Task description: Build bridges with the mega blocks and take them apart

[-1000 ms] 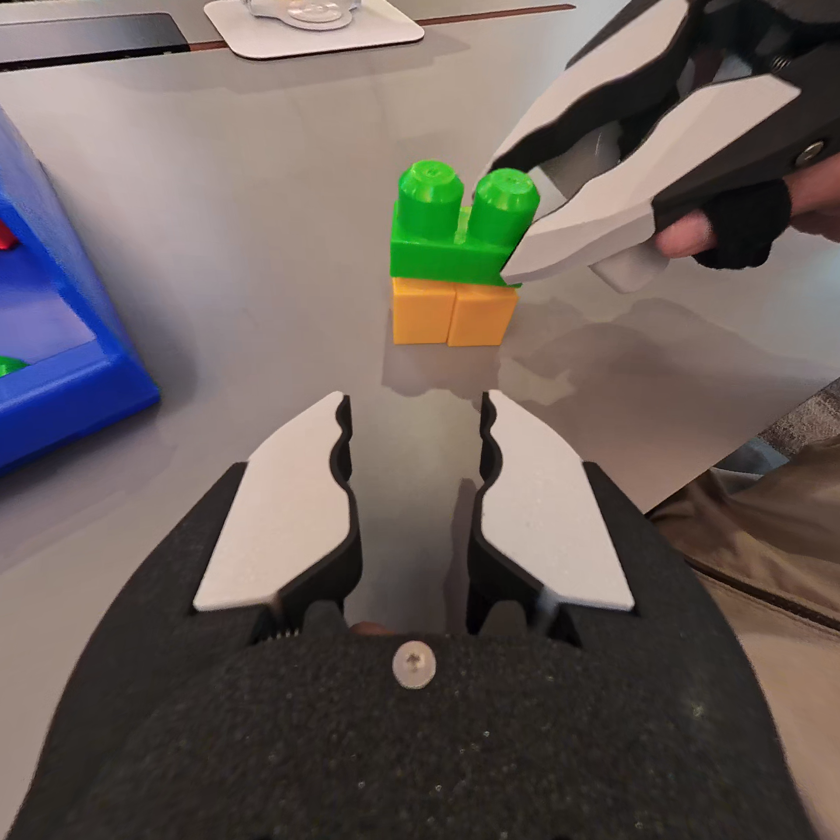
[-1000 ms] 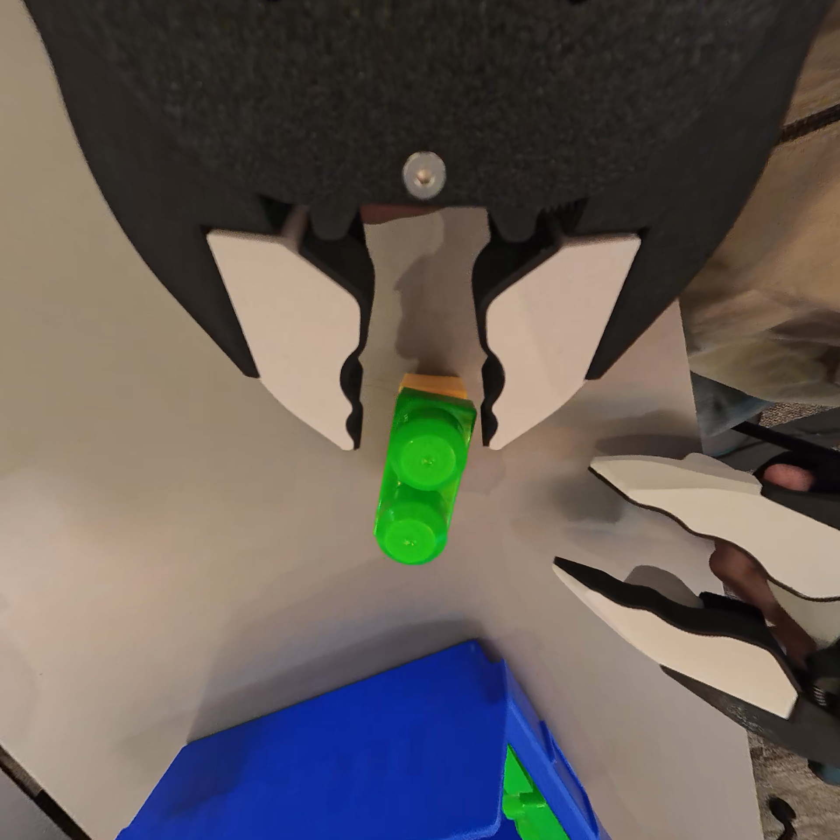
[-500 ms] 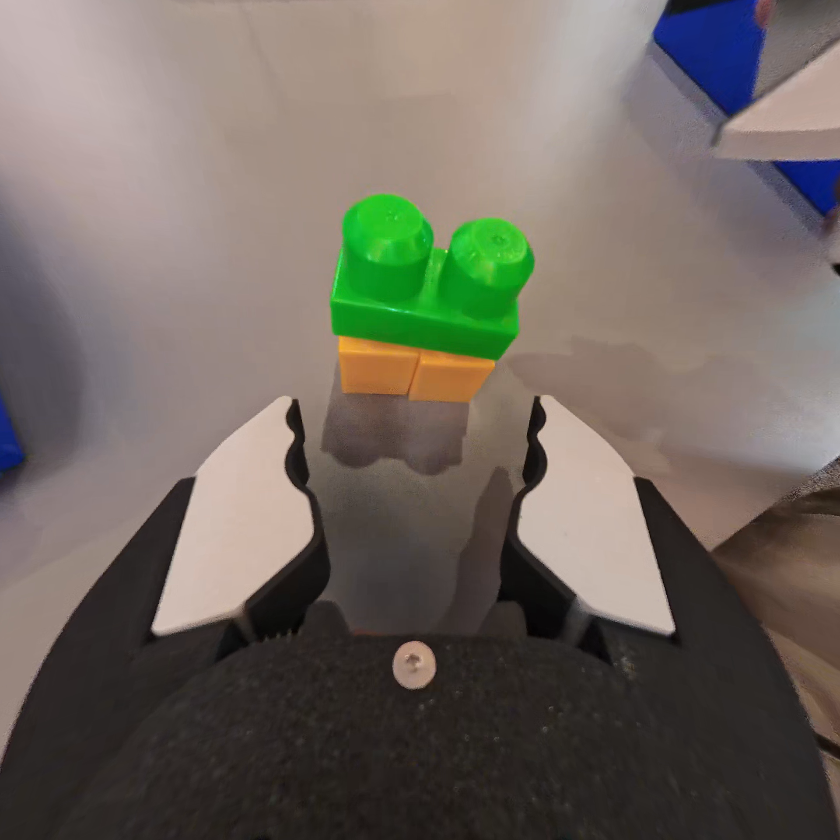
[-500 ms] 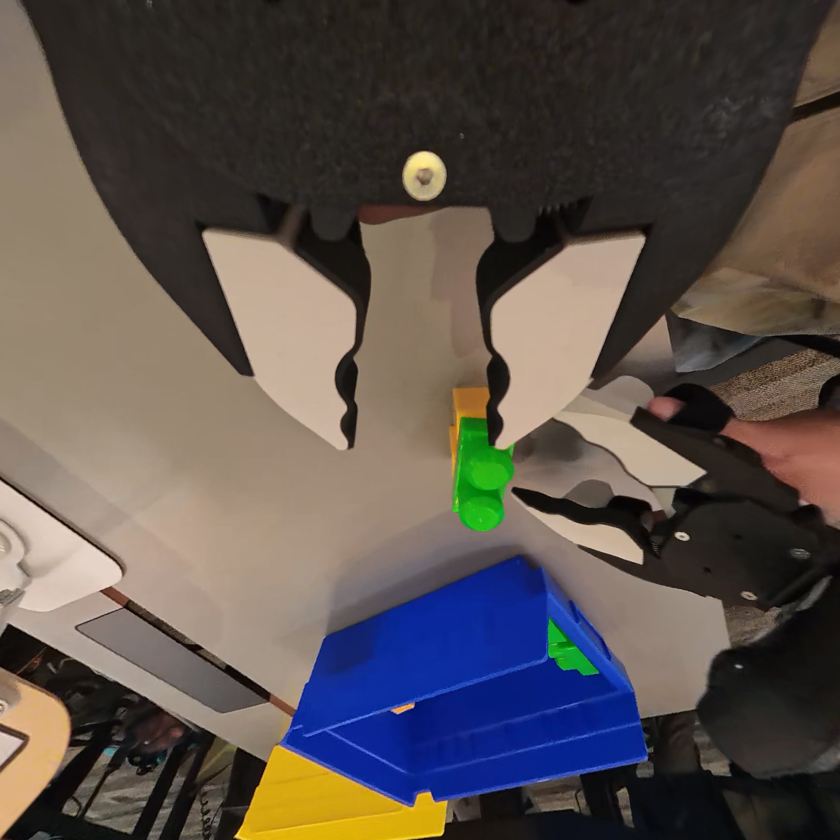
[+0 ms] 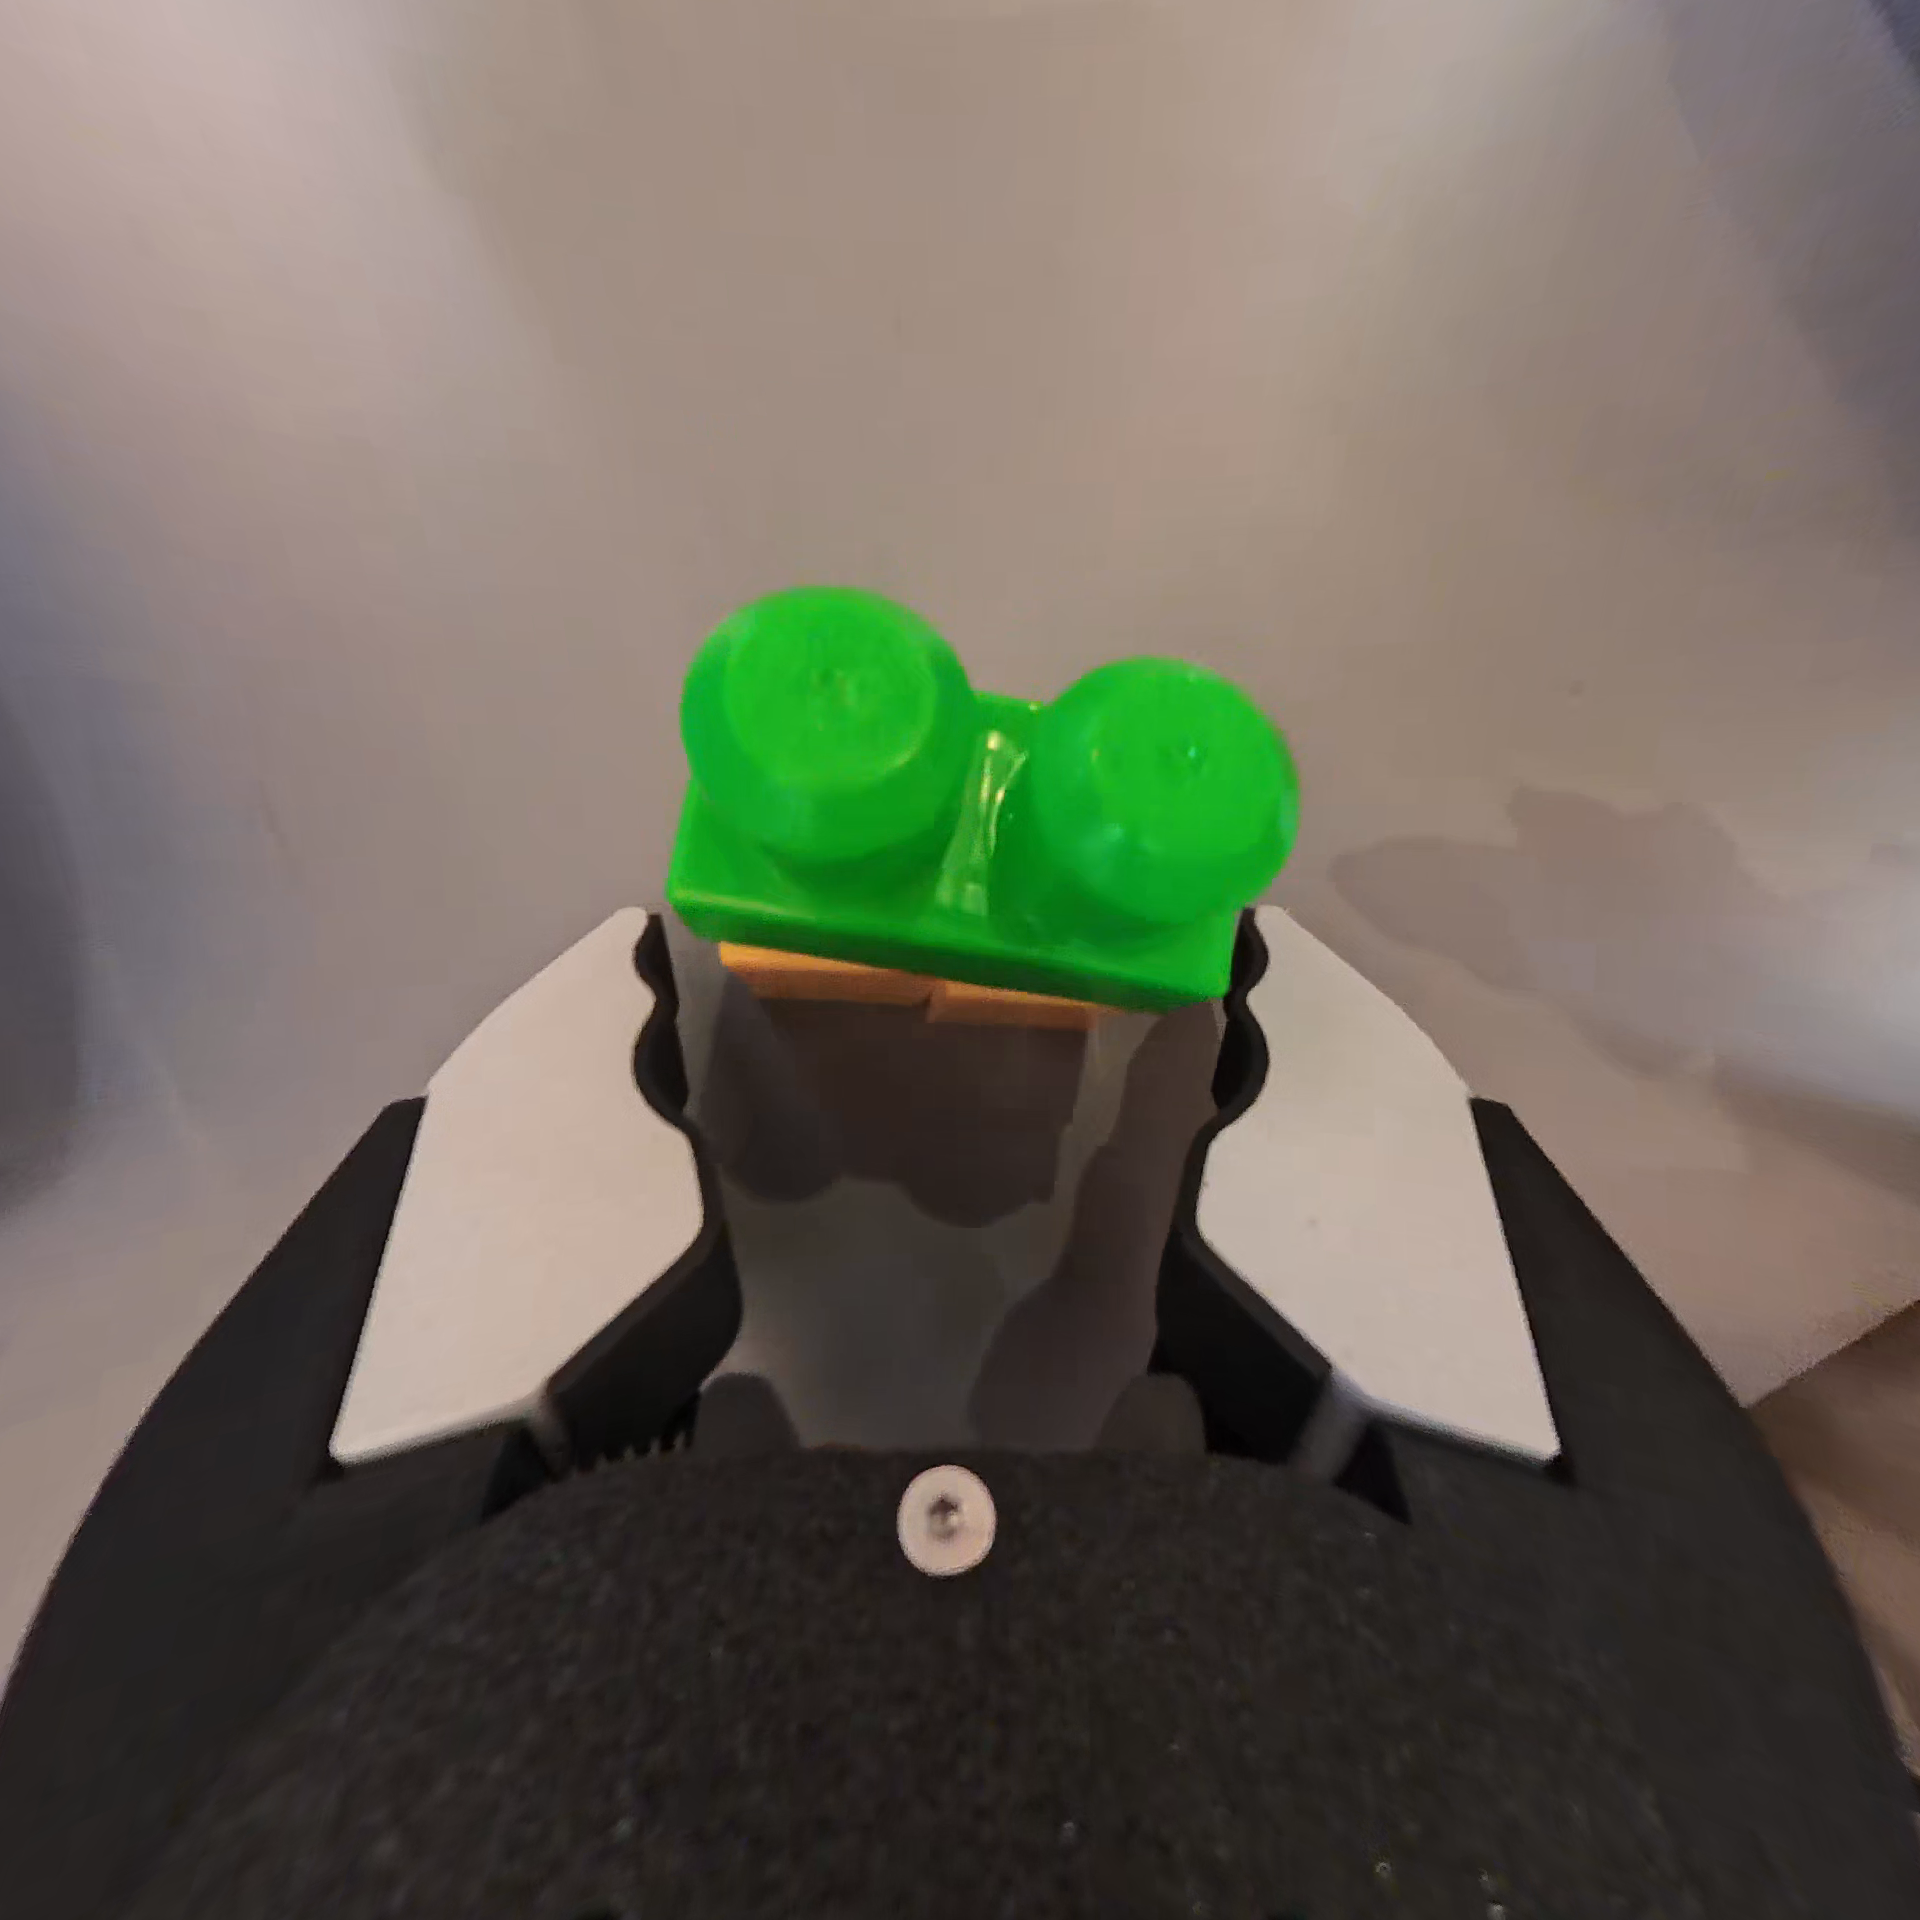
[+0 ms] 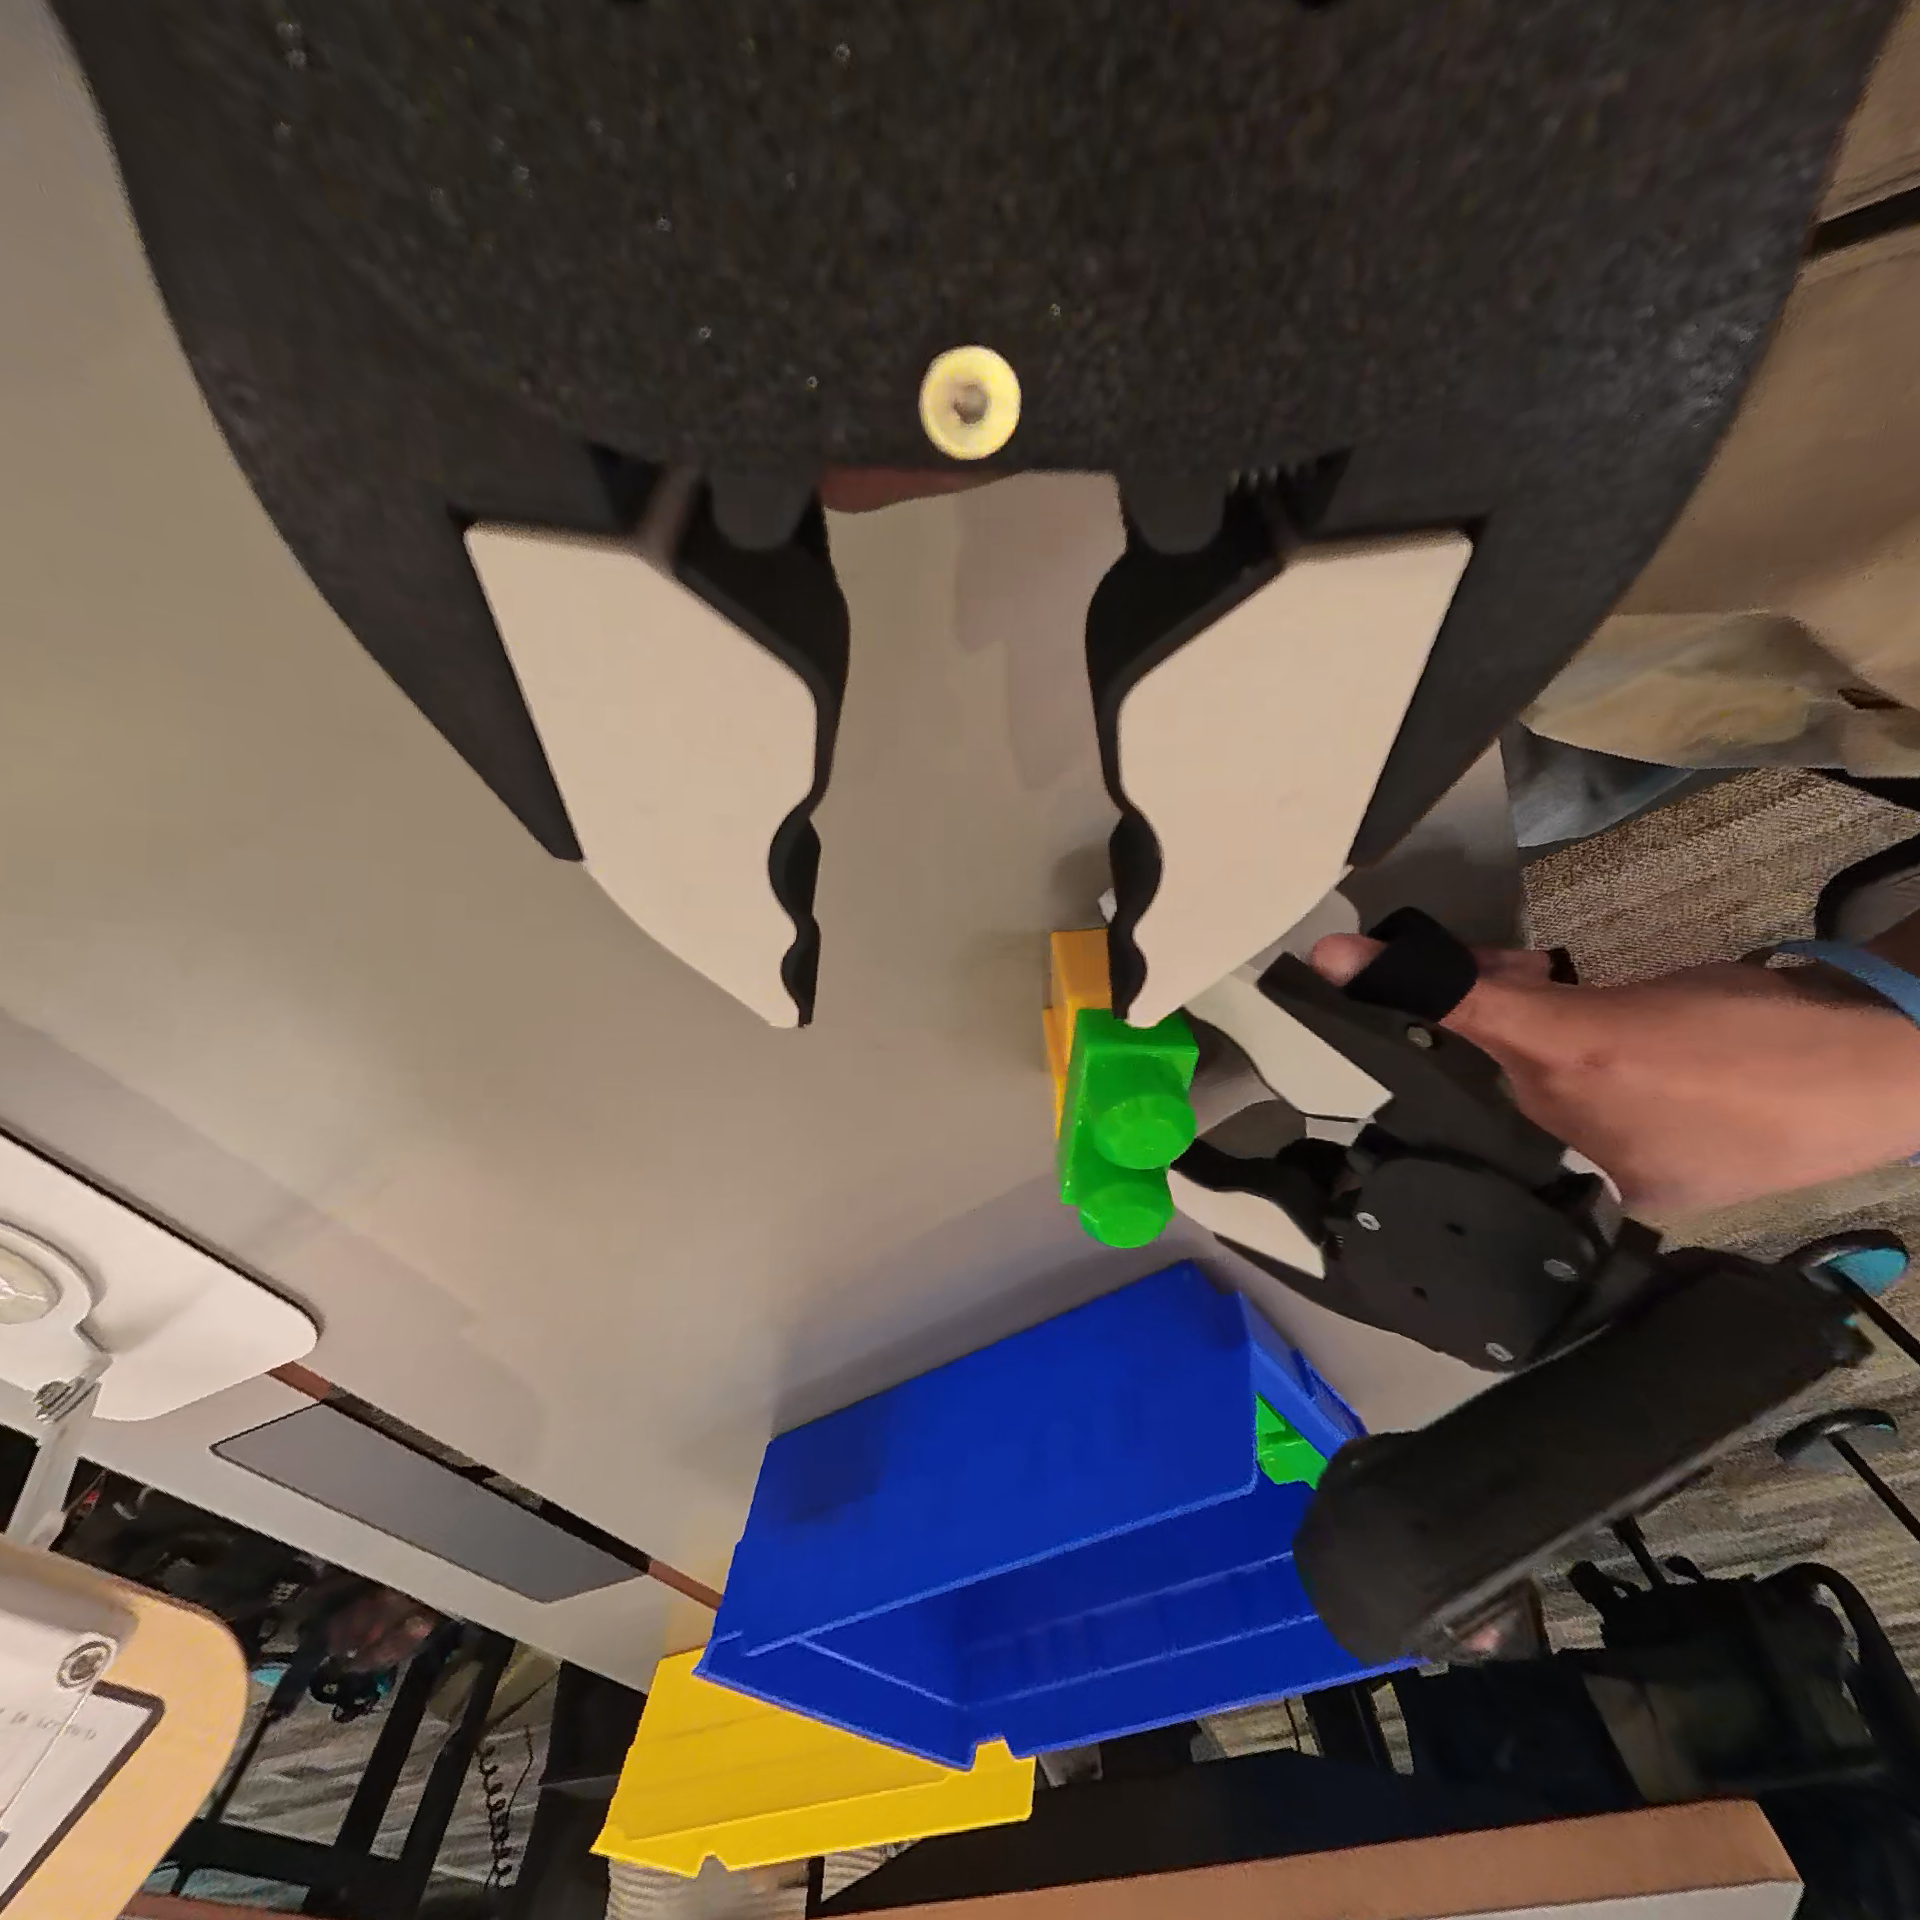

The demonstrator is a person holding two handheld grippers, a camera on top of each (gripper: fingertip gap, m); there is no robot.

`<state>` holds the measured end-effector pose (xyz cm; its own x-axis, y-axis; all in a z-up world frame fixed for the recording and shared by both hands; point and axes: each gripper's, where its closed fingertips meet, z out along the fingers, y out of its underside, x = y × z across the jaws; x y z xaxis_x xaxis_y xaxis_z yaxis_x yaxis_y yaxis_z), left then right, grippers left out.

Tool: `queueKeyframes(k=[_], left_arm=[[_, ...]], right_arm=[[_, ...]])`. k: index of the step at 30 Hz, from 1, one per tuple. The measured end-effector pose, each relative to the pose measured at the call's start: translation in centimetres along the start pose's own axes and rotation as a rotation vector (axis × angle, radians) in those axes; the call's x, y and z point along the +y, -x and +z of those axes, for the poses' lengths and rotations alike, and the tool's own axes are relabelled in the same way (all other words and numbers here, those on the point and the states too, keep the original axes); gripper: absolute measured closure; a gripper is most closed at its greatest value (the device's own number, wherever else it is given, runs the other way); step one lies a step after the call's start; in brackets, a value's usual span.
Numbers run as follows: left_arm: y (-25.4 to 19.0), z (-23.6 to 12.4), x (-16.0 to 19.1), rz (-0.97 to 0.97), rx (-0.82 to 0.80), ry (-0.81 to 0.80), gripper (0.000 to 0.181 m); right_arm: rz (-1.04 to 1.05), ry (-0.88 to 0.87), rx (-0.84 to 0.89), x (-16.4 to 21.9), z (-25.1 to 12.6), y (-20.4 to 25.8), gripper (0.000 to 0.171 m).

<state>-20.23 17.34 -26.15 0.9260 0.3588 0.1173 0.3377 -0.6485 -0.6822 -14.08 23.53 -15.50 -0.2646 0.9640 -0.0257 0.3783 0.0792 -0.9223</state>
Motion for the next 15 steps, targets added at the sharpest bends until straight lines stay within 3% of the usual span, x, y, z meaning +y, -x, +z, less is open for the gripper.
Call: queueKeyframes(k=[15], left_arm=[[0.11, 1.01, 0.06, 0.048, -0.025, 0.057, 0.097]], right_arm=[[0.027, -0.002, -0.005, 0.49, -0.61, -1.03, 0.12]])
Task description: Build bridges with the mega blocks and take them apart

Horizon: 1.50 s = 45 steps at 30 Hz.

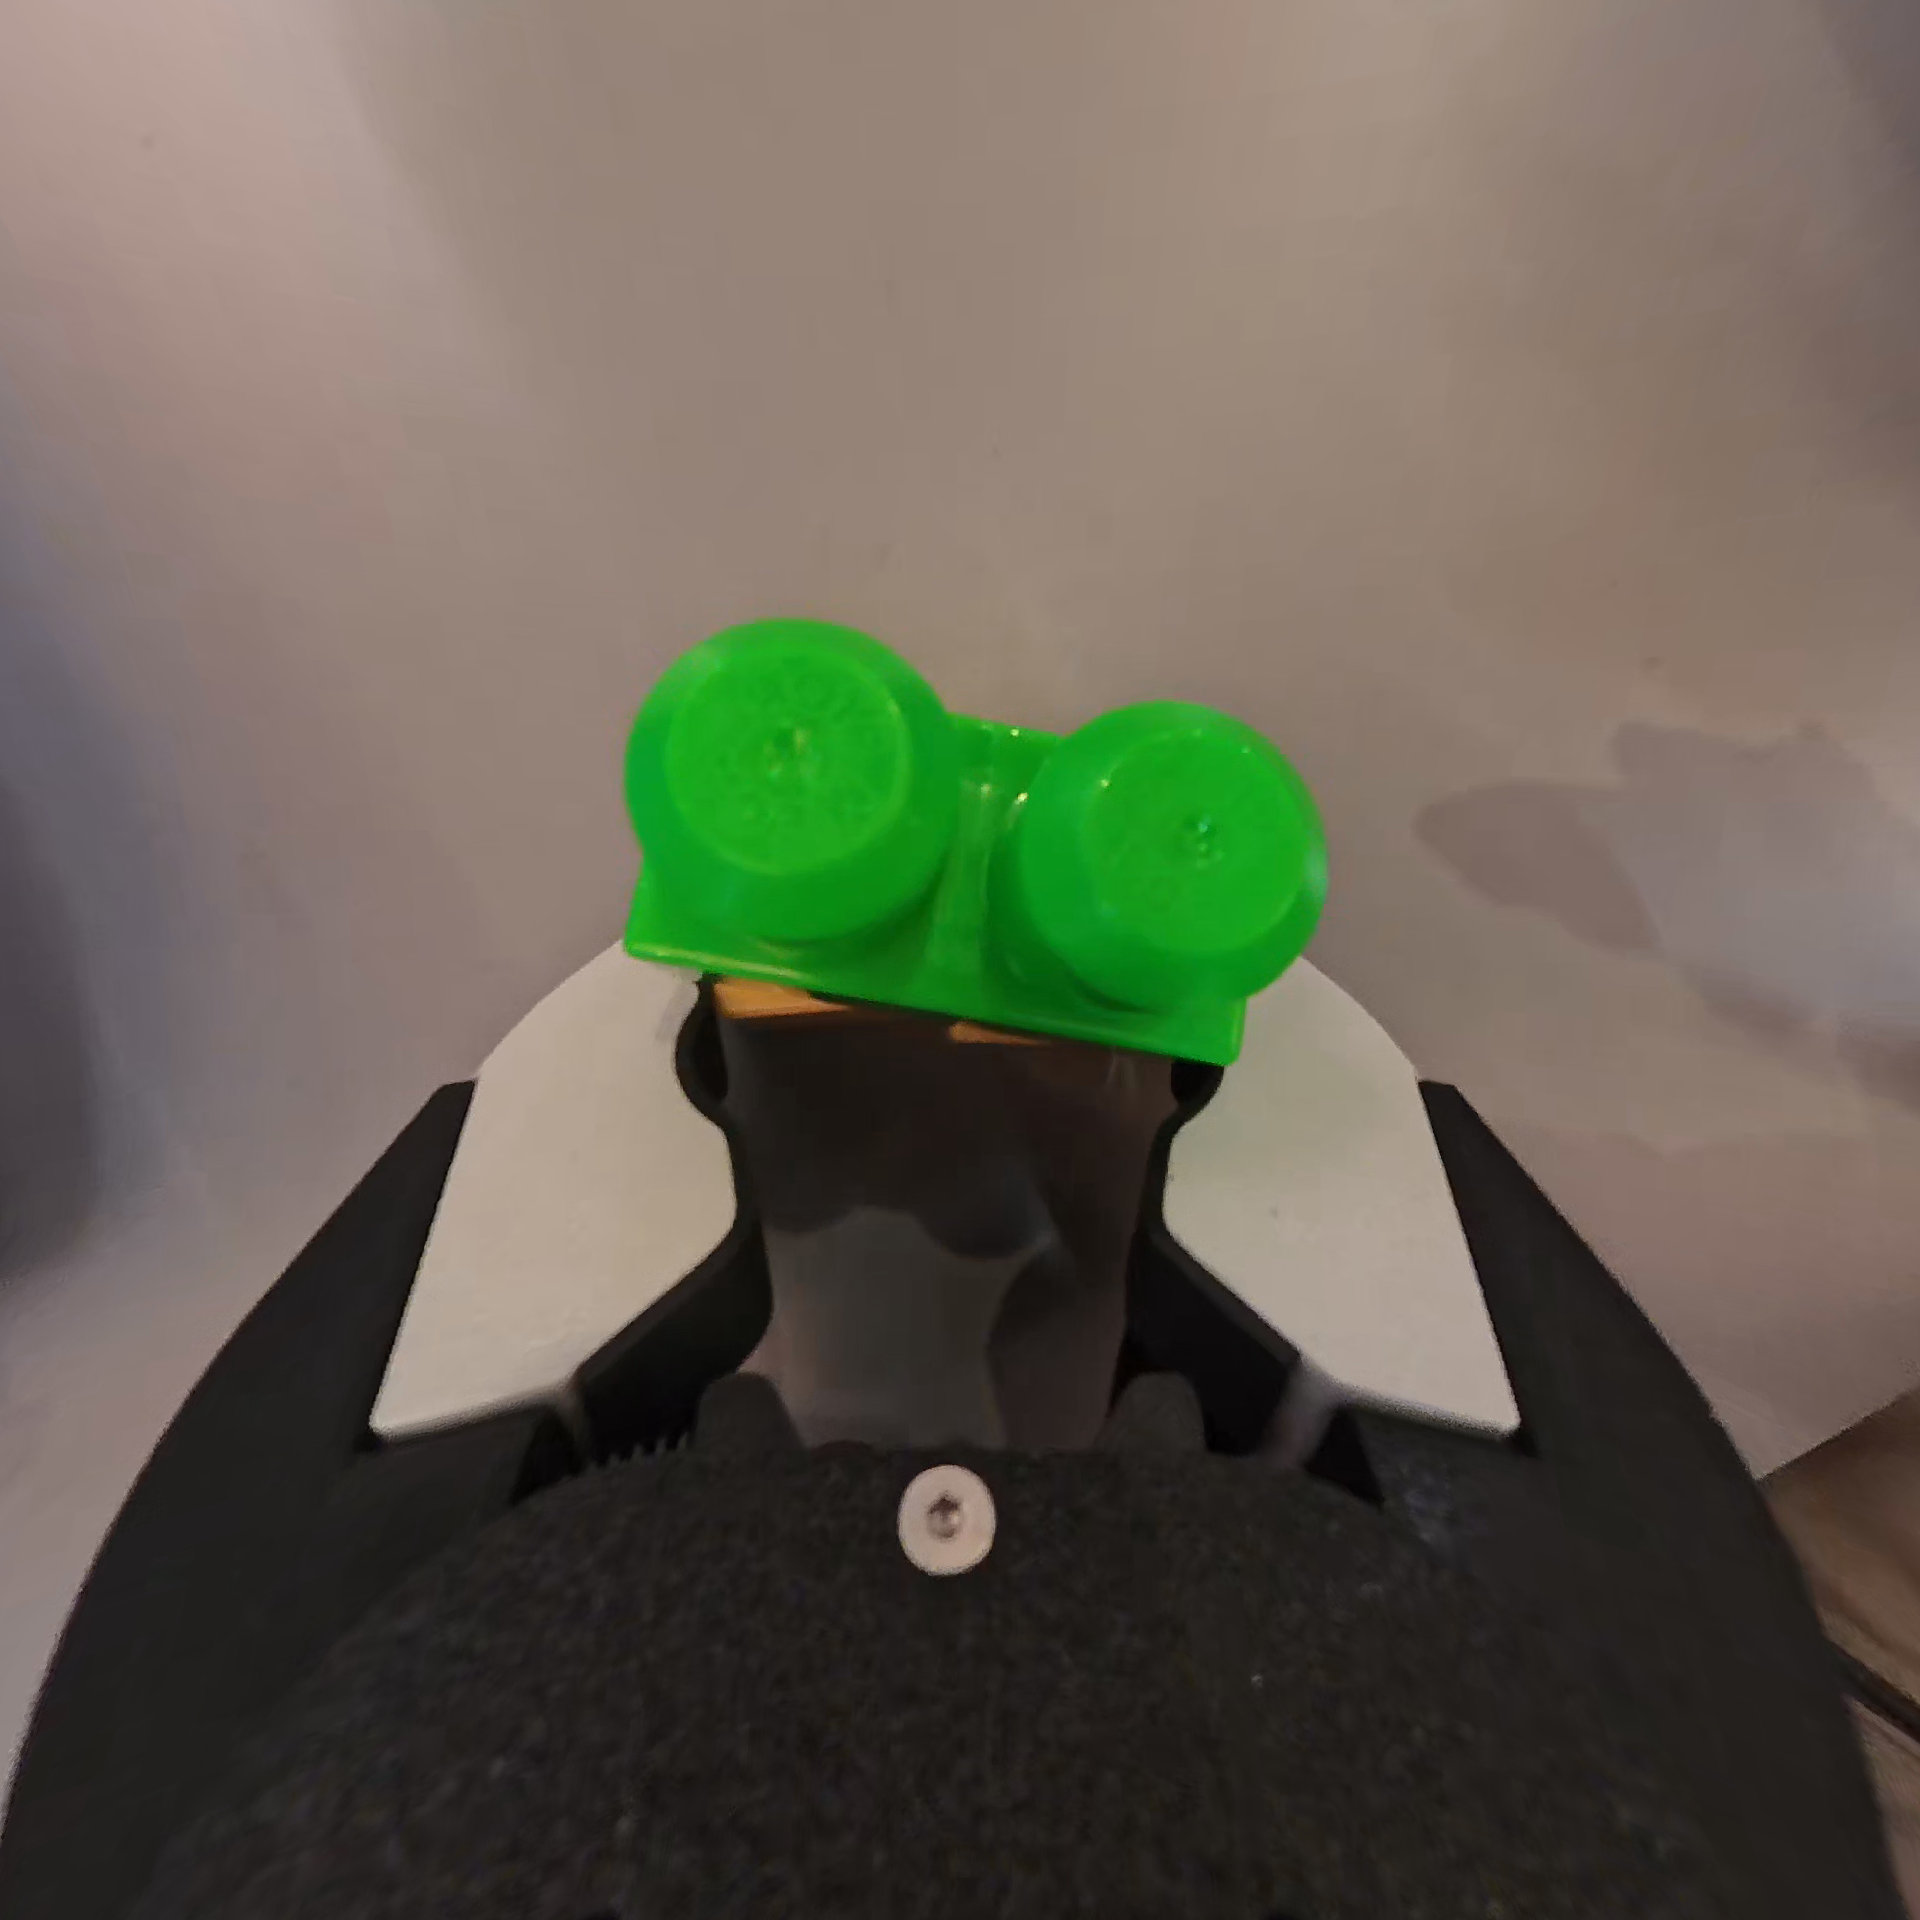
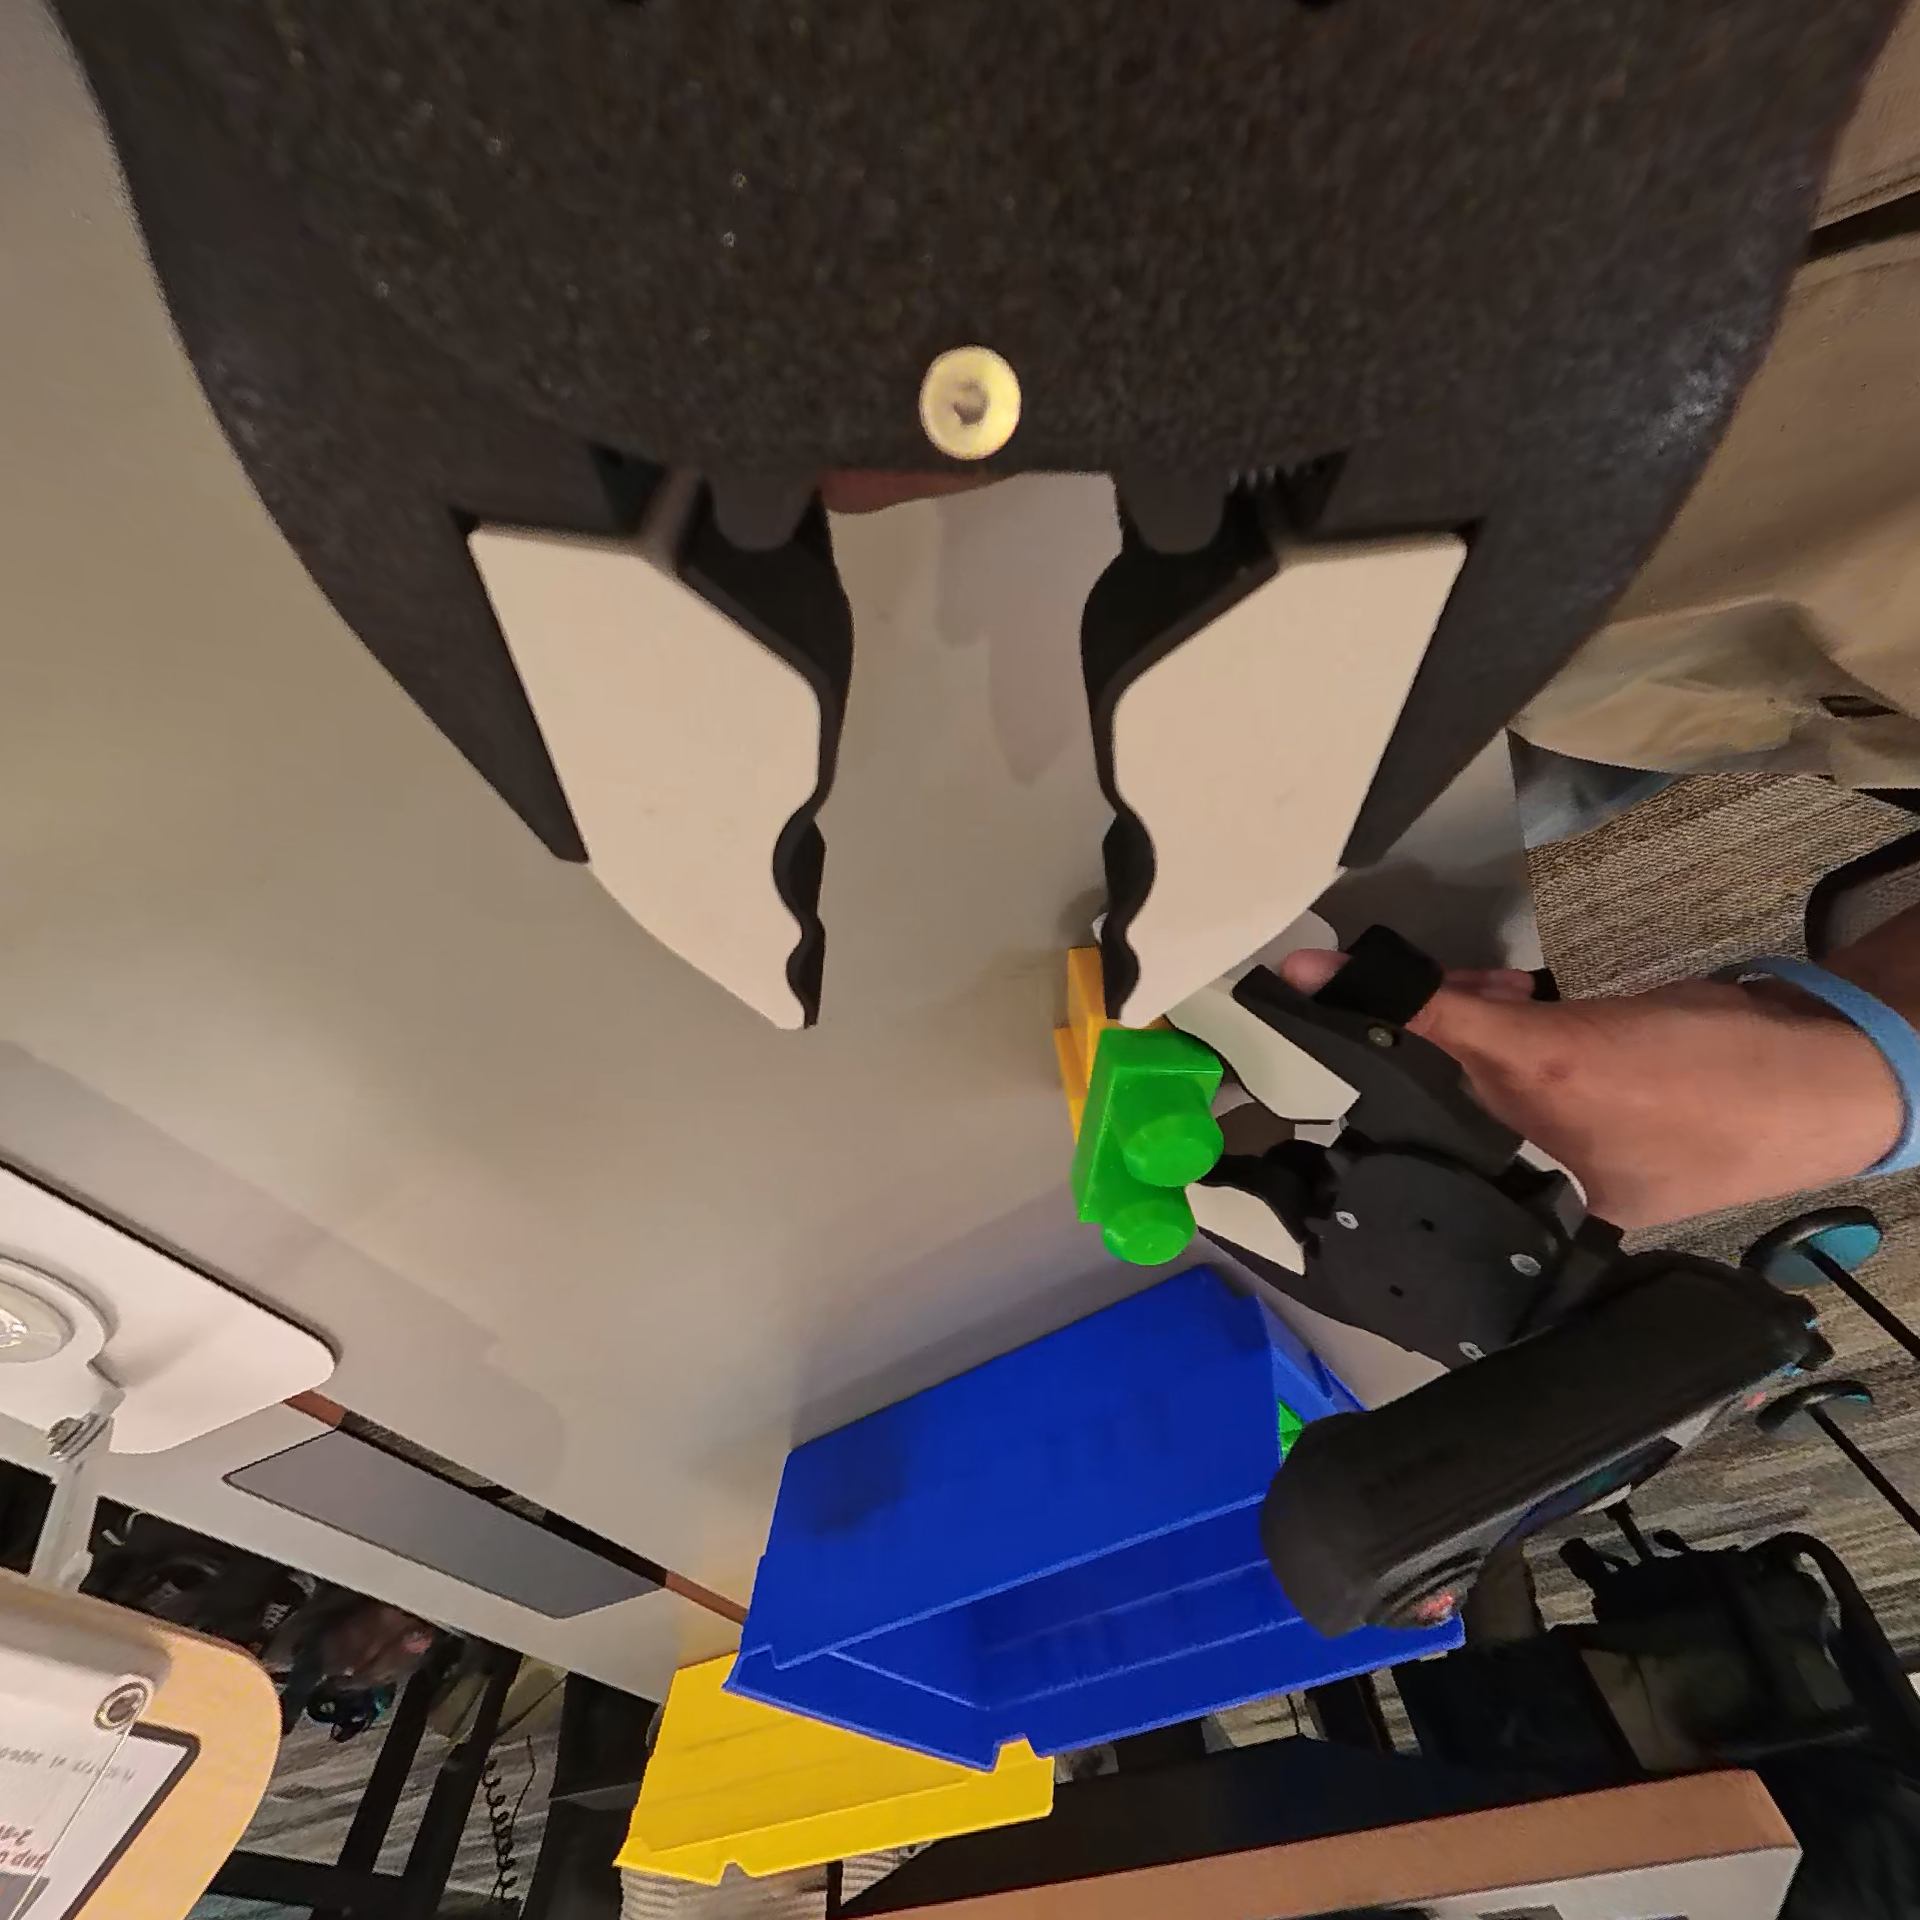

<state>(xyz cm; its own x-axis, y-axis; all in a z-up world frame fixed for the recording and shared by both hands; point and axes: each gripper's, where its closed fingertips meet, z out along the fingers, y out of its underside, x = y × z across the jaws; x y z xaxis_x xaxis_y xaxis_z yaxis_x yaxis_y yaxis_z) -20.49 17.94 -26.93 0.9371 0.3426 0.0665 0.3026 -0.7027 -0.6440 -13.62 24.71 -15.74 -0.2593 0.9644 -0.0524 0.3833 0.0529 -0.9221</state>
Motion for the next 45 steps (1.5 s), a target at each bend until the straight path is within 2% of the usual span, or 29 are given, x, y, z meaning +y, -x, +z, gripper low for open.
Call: queueKeyframes(k=[13, 18, 23, 27, 29, 33, 39, 43, 45], left_arm=[[-0.4, -0.3, 0.0, -0.012, 0.056, -0.013, 0.1], [-0.8, -0.2, 0.3, 0.024, 0.046, -0.007, 0.094], [-1.8, -0.6, 0.6, 0.032, 0.092, -0.002, 0.092], [-1.8, -1.0, 1.1, 0.031, 0.096, -0.01, 0.091], [-1.7, -1.3, 1.4, 0.023, 0.09, -0.009, 0.092], [-0.8, -2.2, 1.6, 0.014, 0.085, -0.021, 0.096], [1.4, -4.0, 0.8, 0.031, 0.073, -0.076, 0.118], [2.5, -4.5, 0.4, 0.054, 0.064, -0.089, 0.131], [1.9, -4.7, 0.3, 0.087, 0.098, -0.094, 0.124]], right_arm=[[0.037, 0.053, -0.054, 1.4, 1.2, 0.7, 0.122], [0.046, 0.072, -0.076, 1.8, 1.6, 1.1, 0.122], [0.011, 0.204, -0.096, 4.4, 3.4, 1.6, 0.133], [0.0, 0.205, -0.133, 4.6, 4.1, 2.6, 0.114], [-0.013, 0.215, -0.161, 4.8, 4.3, 3.2, 0.117], [-0.069, 0.252, -0.141, 5.4, 4.5, 3.4, 0.134], [-0.053, 0.261, -0.146, 5.9, 4.4, 3.7, 0.164], [-0.029, 0.262, -0.159, 6.1, 4.8, 4.2, 0.17], [-0.029, 0.267, -0.154, 6.0, 5.0, 4.3, 0.16]])
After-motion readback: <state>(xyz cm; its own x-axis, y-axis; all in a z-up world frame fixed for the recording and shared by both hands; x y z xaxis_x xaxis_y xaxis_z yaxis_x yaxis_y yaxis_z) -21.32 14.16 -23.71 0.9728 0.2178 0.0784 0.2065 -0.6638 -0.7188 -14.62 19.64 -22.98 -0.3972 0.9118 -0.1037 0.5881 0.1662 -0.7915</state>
